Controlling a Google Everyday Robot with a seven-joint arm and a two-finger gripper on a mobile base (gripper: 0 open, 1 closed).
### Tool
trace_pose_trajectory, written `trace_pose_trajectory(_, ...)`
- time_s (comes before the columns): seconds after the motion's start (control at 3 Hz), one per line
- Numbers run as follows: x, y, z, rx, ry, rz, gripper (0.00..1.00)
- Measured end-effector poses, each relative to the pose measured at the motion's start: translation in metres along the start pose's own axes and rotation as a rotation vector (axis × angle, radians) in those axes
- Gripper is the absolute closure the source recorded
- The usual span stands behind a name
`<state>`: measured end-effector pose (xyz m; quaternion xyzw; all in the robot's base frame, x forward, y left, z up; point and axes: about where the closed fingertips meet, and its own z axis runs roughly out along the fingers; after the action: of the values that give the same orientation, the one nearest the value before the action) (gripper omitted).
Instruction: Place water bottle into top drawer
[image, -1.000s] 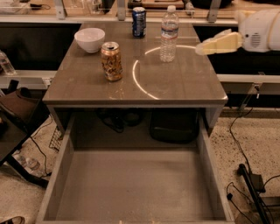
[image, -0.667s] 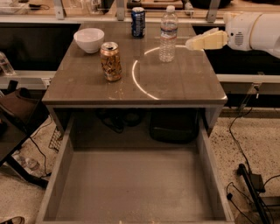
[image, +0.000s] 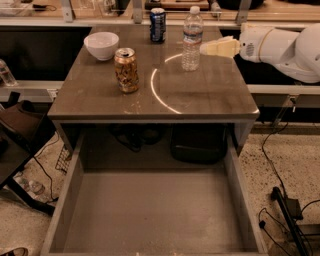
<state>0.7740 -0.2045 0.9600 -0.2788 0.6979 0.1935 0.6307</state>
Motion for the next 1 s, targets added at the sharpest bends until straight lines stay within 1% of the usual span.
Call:
trace_pose_trajectory(0.33,0.005,-0.008,0.025,-0.004,-0.054,0.017,0.00)
trace_pose_trajectory(0.67,0.004,-0.011,0.046,-0.019,-0.087,0.022,0.00)
trace_pose_trajectory(1.0,0.002,-0.004,0.063,-0.049,-0.112,0.032,0.00)
